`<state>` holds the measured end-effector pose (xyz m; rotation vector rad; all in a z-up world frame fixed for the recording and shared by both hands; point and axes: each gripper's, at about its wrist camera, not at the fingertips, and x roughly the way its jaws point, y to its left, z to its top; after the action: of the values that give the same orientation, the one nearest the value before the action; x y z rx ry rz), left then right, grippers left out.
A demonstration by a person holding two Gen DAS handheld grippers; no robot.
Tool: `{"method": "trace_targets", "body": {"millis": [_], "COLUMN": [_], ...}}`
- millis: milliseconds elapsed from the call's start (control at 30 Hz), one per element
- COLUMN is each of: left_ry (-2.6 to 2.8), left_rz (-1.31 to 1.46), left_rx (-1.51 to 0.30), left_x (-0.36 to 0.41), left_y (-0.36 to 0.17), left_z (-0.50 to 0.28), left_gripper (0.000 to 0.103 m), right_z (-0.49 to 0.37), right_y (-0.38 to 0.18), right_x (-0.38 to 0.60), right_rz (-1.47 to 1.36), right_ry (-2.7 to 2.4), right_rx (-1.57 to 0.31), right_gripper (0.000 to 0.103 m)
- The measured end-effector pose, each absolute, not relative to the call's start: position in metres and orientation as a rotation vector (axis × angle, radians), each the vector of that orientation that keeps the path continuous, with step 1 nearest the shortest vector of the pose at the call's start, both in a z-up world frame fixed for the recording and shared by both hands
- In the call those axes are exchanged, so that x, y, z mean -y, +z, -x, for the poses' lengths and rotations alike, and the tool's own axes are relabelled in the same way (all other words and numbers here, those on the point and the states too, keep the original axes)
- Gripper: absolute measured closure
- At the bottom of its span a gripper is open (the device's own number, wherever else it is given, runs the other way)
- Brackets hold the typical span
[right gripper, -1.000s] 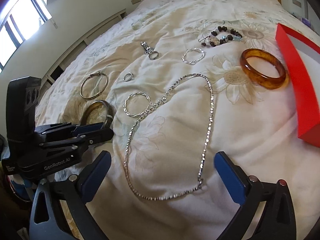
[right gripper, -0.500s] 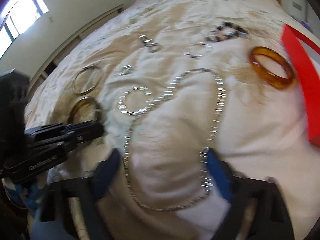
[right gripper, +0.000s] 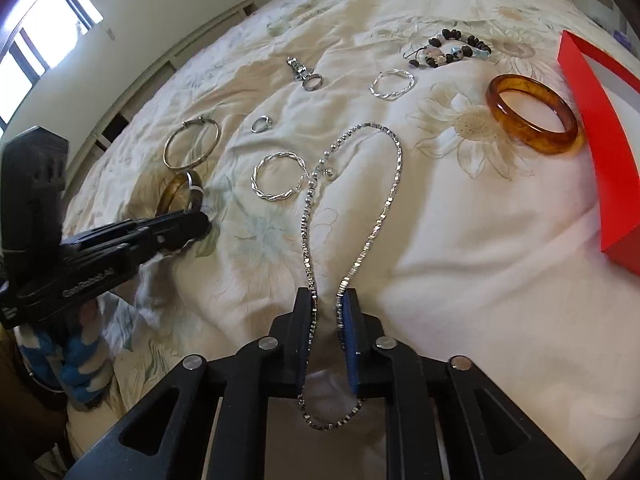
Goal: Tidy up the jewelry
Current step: 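Grasp the dark tortoiseshell bangle with the left gripper while the right grasps the silver chain necklace, then carry the bangle and necklace into the red box and open both grippers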
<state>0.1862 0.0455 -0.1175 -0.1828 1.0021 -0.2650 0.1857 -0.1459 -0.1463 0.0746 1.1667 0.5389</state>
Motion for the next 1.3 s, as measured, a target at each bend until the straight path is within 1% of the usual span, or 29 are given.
{"method": "trace_targets", "body": {"millis": [100, 167, 233, 333, 600, 900, 1100, 1300], "left_ry": [-0.262, -0.256, -0.252, -0.248, -0.257, -0.294, -0.389, -0.519], "left_rz": [0.208, 0.219, 0.23, 0.234, 0.23, 0.218, 0.19, 0.159], "left_rx": [-1.0, -0.998, -0.994, -0.985, -0.949, -0.9, -0.883, -0.872], "left_x": [-0.047, -0.047, -0.049, -0.047, -0.031, 0.004, 0.053, 0.123], "left_y": [-0.113, -0.11, -0.105, -0.095, -0.059, -0.016, 0.006, 0.024], "left_z": [-0.185, -0.183, -0.18, -0.172, -0.142, -0.111, -0.112, -0.146], "left_gripper": [0.095, 0.095, 0.096, 0.096, 0.096, 0.096, 0.096, 0.096], "right_z": [-0.189, -0.191, -0.186, -0.175, -0.126, -0.084, -0.074, -0.095], "right_y": [-0.152, -0.154, -0.147, -0.141, -0.124, -0.053, -0.008, 0.023], "right_x": [0.139, 0.139, 0.142, 0.147, 0.177, 0.219, 0.255, 0.304], "right_rz": [-0.038, -0.039, -0.034, -0.03, -0.087, -0.18, -0.206, -0.198], "right_ry": [0.535, 0.536, 0.545, 0.554, 0.552, 0.546, 0.505, 0.43], "right_rx": [-1.183, -1.193, -1.187, -1.192, -1.196, -1.019, -0.901, -0.815], "right_gripper": [0.081, 0.084, 0.092, 0.099, 0.1, 0.1, 0.1, 0.1]}}
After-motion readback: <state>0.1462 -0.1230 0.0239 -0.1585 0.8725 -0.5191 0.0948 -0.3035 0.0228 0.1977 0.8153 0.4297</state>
